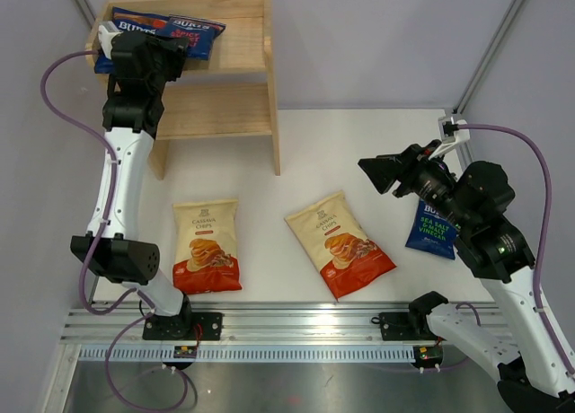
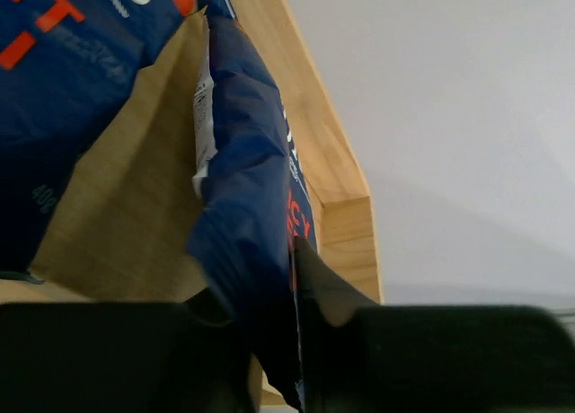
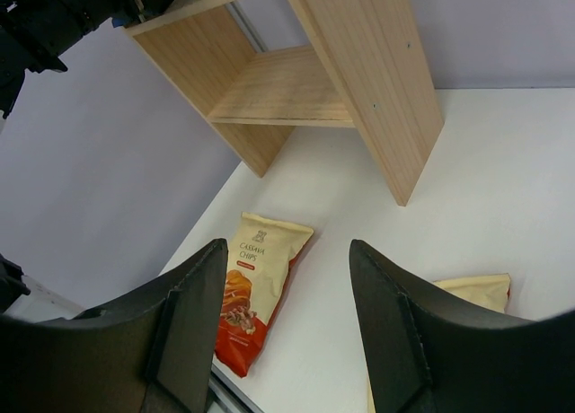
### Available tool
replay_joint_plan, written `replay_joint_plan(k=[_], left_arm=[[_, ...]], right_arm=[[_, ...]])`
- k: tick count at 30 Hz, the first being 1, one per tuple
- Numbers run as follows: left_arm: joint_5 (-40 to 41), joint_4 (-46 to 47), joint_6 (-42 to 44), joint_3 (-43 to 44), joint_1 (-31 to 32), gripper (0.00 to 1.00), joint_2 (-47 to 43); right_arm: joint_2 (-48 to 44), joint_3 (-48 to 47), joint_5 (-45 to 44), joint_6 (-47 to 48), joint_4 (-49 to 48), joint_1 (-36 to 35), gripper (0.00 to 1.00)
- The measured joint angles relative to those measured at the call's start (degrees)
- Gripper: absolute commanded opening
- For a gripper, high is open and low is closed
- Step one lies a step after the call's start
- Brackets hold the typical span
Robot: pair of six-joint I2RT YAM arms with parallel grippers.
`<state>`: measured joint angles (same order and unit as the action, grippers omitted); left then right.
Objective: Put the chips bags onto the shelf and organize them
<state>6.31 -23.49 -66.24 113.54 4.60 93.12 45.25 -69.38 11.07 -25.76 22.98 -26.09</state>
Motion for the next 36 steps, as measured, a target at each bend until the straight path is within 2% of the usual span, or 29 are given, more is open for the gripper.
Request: replay_joint_plan(k=[6, 11, 15, 16, 19, 20, 22, 23, 30, 36], left_arm=[[1.6, -8.35, 0.85, 6.64, 0.57, 0.53, 3.58], [3.89, -15.28, 3.43, 13.18, 1.92, 0.57, 4.63], [4.74, -18.08, 5.11, 14.71, 2.29, 0.6, 4.31], [4.85, -18.64, 5.44, 14.67, 2.29, 0.58, 4.22], [4.96, -19.32, 6.25, 12.85, 2.29, 0.43, 3.37], [4.98, -19.08, 6.49, 11.34, 2.29, 0.34, 2.6], [4.96, -19.06, 6.8, 8.57, 2.29, 0.26, 1.22], [4.94, -18.86, 7.02, 7.52, 2.29, 0.18, 0.66], [4.94, -16.59, 6.03, 4.68, 2.67, 0.05, -1.33], [6.32, -14.82, 2.43, 2.58, 3.02, 0.03, -1.92]], right_arm=[[-0.04, 0.02, -1.01, -0.39, 0.04, 0.0, 0.64], [-0.13, 0.02, -1.55, -0.61, 0.11, 0.0, 0.64], [-0.26, 0.02, -1.64, -0.61, 0.2, 0.0, 0.64], [-0.26, 0.02, -1.64, -0.63, 0.33, 0.0, 0.64], [-0.31, 0.02, -1.66, -0.61, 0.9, 0.0, 0.64], [-0.33, 0.02, -1.68, -0.61, 1.09, 0.0, 0.64], [-0.39, 0.02, -1.9, -0.61, 1.4, 0.0, 0.64], [-0.44, 0.02, -2.03, -0.61, 1.57, 0.0, 0.64], [-0.98, 0.02, -2.25, -0.7, 2.21, 0.0, 0.64], [-1.53, 0.02, -2.47, -1.03, 2.21, 0.0, 0.64]])
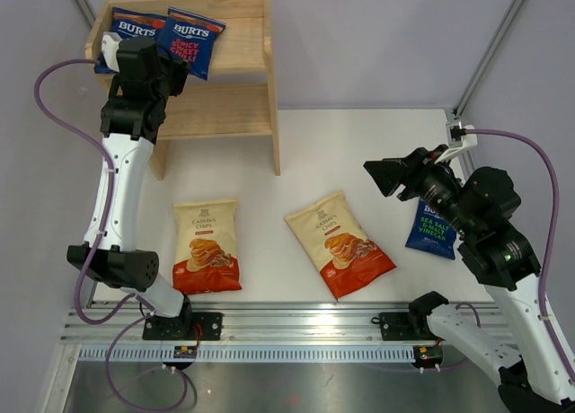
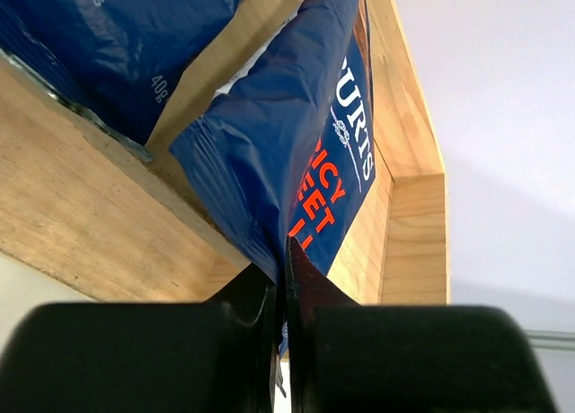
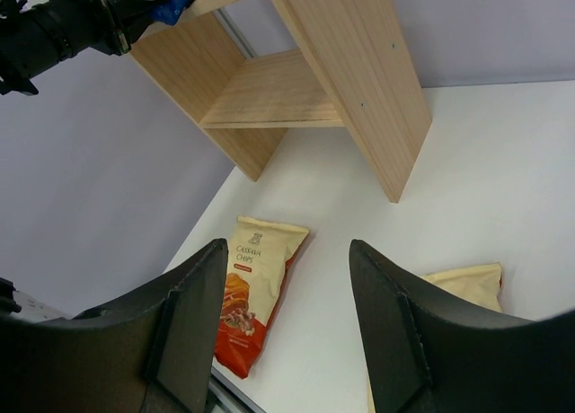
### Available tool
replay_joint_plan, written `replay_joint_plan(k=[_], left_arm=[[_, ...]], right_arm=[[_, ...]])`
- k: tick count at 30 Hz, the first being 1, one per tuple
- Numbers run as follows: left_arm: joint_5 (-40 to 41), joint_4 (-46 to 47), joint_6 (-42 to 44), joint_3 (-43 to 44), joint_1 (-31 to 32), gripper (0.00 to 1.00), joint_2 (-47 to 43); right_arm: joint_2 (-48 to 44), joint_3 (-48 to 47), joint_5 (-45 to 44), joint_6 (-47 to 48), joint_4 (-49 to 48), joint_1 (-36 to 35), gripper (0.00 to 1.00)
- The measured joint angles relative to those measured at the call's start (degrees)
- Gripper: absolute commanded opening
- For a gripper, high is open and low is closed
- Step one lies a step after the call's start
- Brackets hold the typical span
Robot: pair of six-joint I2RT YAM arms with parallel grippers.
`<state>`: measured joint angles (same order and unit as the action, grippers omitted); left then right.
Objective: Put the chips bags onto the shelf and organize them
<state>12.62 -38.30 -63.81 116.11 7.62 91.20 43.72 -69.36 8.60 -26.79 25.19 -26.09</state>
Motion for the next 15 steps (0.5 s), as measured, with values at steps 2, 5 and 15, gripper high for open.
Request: replay_joint_plan(k=[2, 5, 15], left_arm=[[0.96, 0.42, -1.55, -0.35, 0.13, 0.03, 0.0], [2.23, 0.74, -3.1, -0.37, 0.28, 0.03, 0.02], [5.42, 0.74, -5.33, 2.6, 0.31, 0.1, 3.37]], right_arm=[[-0.28, 0.0, -0.02, -0.02, 0.0, 0.0, 0.64], [-0.74, 0.0, -0.02, -0.02, 0.0, 0.0, 0.64], [-0.96, 0.02, -0.02, -0.07, 0.07, 0.0, 0.64]])
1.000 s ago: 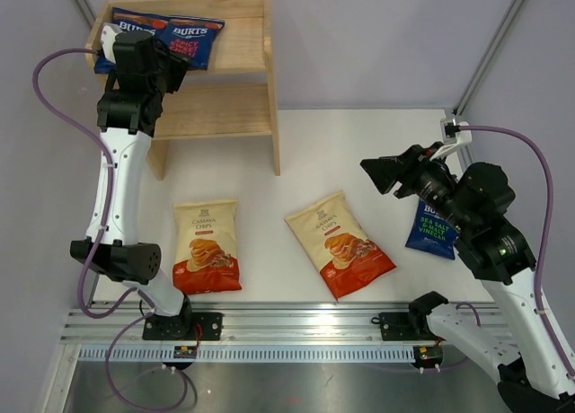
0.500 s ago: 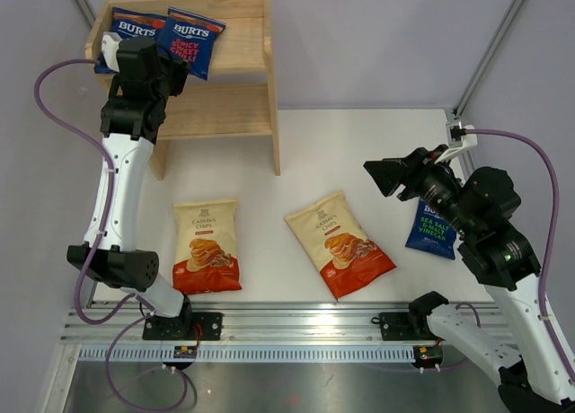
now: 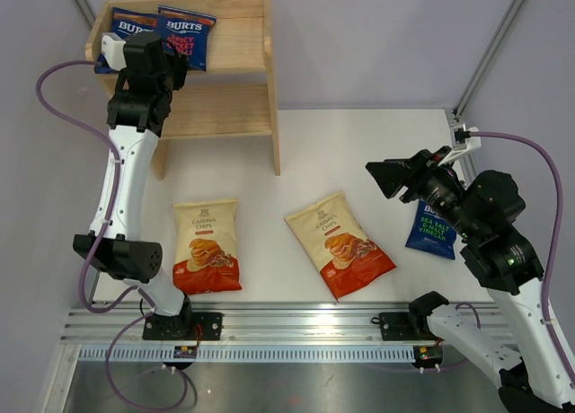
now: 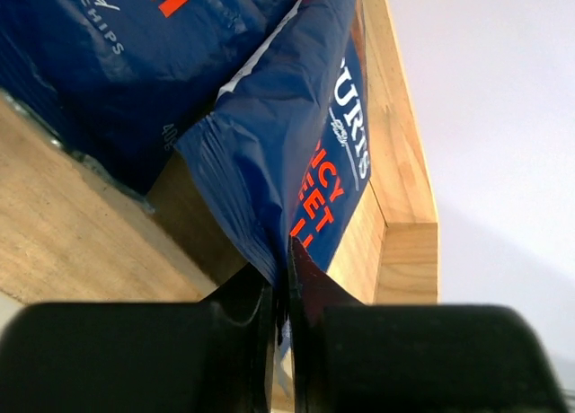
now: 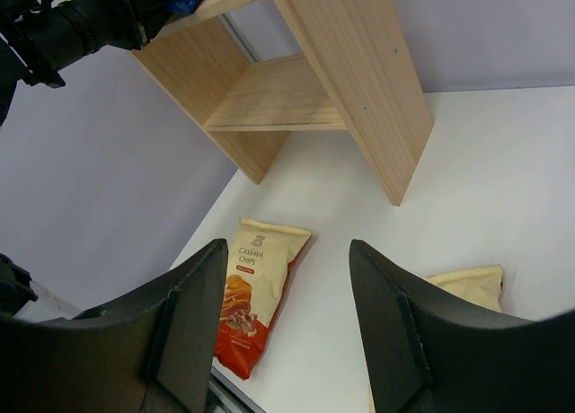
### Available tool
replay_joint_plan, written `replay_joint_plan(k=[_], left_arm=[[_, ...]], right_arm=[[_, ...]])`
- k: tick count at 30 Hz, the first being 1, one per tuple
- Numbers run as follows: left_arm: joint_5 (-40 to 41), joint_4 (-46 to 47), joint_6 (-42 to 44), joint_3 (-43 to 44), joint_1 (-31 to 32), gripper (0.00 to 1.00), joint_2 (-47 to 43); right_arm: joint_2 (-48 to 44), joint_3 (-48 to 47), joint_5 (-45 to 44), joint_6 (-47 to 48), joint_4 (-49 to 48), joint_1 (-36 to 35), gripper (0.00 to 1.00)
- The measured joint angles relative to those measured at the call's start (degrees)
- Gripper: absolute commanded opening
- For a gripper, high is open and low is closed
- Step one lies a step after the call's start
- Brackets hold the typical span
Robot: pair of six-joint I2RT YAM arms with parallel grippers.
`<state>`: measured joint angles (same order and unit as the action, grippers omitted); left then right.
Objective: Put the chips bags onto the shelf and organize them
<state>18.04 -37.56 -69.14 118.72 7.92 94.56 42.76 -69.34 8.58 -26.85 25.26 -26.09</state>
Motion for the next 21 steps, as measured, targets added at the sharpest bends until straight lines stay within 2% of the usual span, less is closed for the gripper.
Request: replay_joint_plan(k=[5, 9, 10, 13, 14, 16, 17, 21], left_arm=[[0.2, 0.37, -0.17, 0.2, 0.0, 0.13, 1.4], [0.24, -0.02, 0.22, 2.69, 0.0, 0.21, 2.47], [0.24, -0.07, 0.37, 3.54, 0.0, 0.28, 2.84], [0.28, -0.11, 1.14, 4.31, 0.0, 0.41, 3.13], [0.31, -0.07, 1.46, 4.26, 0.0, 0.48, 3.08], [0.44, 0.72, 1.86, 2.86, 0.0, 0.56, 2.51], [0.42, 2.1, 1.79, 1.88, 0.02, 0.65, 2.01], [0.76, 3.1, 3.19, 0.17, 0.11, 0.85, -0.57]], right_arm=[[0.0, 0.07, 0.0, 0.0, 0.42, 0.0, 0.64], [0.04, 0.07, 0.0, 0.0, 0.87, 0.0, 0.64], [0.09, 0.07, -0.02, 0.0, 0.98, 0.0, 0.64], [0.17, 0.07, -0.02, 0.0, 1.18, 0.0, 0.63], [0.22, 0.07, -0.04, 0.02, 1.18, 0.0, 0.64], [0.33, 0.07, -0.11, 0.04, 1.2, 0.0, 0.64], [0.57, 0.07, -0.13, 0.09, 1.27, 0.0, 0.64], [3.34, -1.68, -0.11, 1.03, 4.63, 0.0, 0.66]])
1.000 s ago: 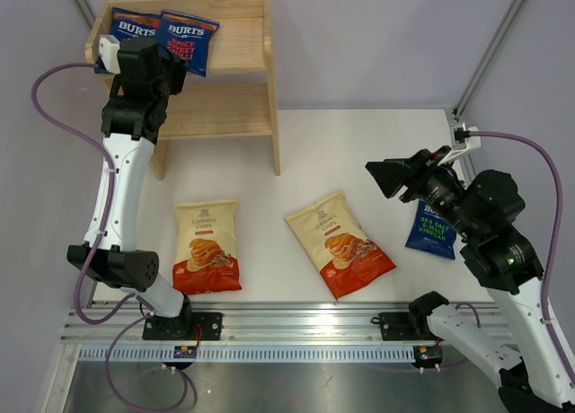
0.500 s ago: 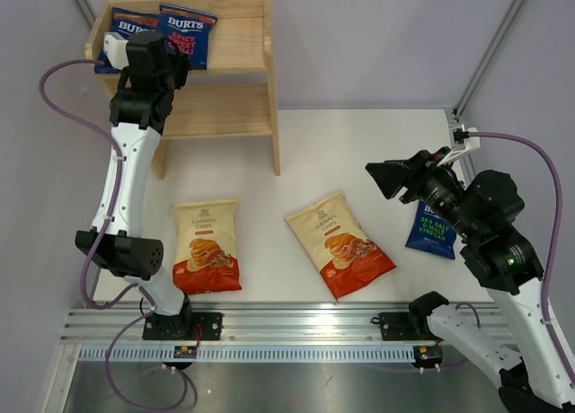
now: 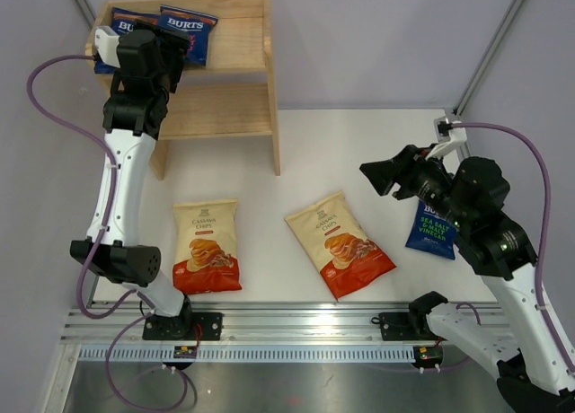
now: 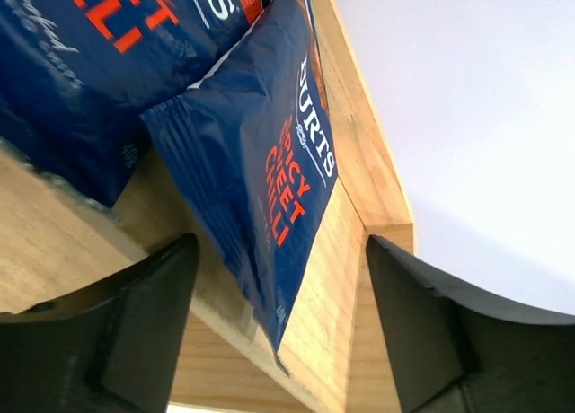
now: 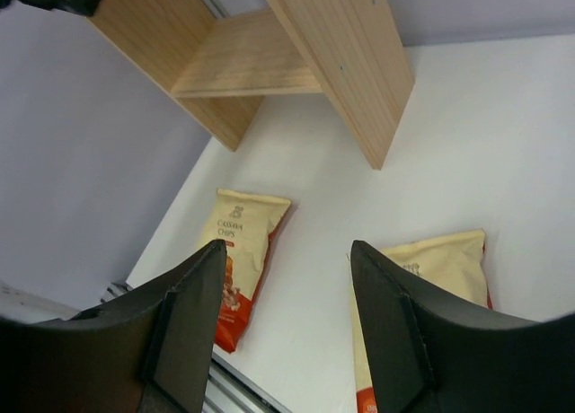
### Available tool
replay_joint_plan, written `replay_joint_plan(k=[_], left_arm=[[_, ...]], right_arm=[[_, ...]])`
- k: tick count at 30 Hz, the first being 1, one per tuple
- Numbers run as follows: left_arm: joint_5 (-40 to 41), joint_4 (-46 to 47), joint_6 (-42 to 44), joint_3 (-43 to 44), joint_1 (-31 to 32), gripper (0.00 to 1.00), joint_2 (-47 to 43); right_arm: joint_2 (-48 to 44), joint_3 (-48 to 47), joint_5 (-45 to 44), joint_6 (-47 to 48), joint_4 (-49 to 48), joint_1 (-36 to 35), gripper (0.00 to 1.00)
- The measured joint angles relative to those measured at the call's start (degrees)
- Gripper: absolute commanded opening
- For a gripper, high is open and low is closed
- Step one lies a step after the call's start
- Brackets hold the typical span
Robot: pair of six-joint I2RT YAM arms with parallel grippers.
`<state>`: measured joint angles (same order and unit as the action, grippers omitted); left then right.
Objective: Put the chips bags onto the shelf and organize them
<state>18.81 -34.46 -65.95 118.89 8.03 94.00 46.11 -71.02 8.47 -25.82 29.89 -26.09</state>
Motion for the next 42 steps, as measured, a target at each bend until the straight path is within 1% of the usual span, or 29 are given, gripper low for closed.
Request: replay_joint_plan(k=[1, 2, 3, 4, 6, 10, 13, 16, 19, 22, 23, 26, 30, 34, 37, 40, 42], left_arm=[[0.26, -0.24, 0.48, -0.28, 0.07, 0.99, -0.79], [0.57, -0.46, 1.22, -0.74, 0.17, 0.99, -1.51], [0.7, 0.11, 1.49, -1.64, 0.22, 0.99, -2.58], [0.98, -0.09, 1.75, -2.82, 0.22, 0.99, -3.8], [1.05, -0.68, 2.62, -4.39, 0.22, 0.99, -5.79], [0.61, -0.63, 4.31, -5.6, 0.22, 0.99, -8.33], [-1.64, 0.17, 6.49, -8.96, 0.26, 0.99, -11.65], [-6.51, 2.23, 10.16, -14.14, 0.31, 0.99, -16.5], [-13.66, 4.15, 15.1, -22.18, 0.57, 0.99, -23.89], [-20.68, 5.6, 20.31, -32.22, 0.94, 0.99, -32.72], [-22.6, 6.16, 21.9, -35.58, 1.01, 0.99, -35.43], [-27.54, 5.07, 25.86, -44.3, 1.16, 0.99, -42.1], [-37.31, 4.66, 31.19, -55.23, 1.16, 0.99, -47.84], [-47.04, 3.19, 36.57, -65.24, 1.31, 0.99, -49.33], [-49.88, 1.11, 40.26, -70.25, 1.36, 0.99, -49.68], [-50.62, 0.04, 42.64, -73.72, 1.38, 0.99, -51.63], [-50.75, -0.17, 43.6, -74.58, 1.53, 0.99, -53.22]], right_arm=[[1.64, -1.09, 0.04, 0.39, 1.09, 0.0, 0.68], [3.15, -1.95, 0.07, 0.68, 1.88, 0.0, 0.7], [5.07, -2.84, 0.09, 1.14, 2.69, 0.0, 0.74], [6.86, -3.39, 0.07, 1.51, 3.19, 0.0, 0.85], [10.27, -3.56, -0.2, 2.27, 3.85, 0.0, 0.99], [16.48, -3.08, -4.07, 3.34, 6.01, 0.24, 1.0], [20.37, -2.19, -7.91, 3.43, 6.54, 2.78, 0.99], [24.04, -0.68, -10.01, 3.39, 6.32, 8.66, 0.99], [26.91, 2.82, -12.04, 2.97, 5.18, 16.06, 0.99], [27.19, 7.87, -12.11, 0.76, 3.74, 25.22, 0.99], [27.19, 9.86, -12.02, -0.63, 2.69, 29.44, 0.99], [27.19, 15.34, -13.16, -4.44, 0.39, 39.87, 0.99], [27.82, 18.95, -14.88, -8.04, -1.44, 46.58, 0.99], [29.88, 22.21, -9.86, -10.78, -7.1, 55.34, 1.0], [32.94, 24.09, -7.02, -11.61, -9.92, 61.53, 1.0], [35.78, 24.26, -6.45, -10.6, -10.8, 62.47, 0.99], [37.33, 24.28, -5.42, -9.88, -11.91, 62.31, 0.98]])
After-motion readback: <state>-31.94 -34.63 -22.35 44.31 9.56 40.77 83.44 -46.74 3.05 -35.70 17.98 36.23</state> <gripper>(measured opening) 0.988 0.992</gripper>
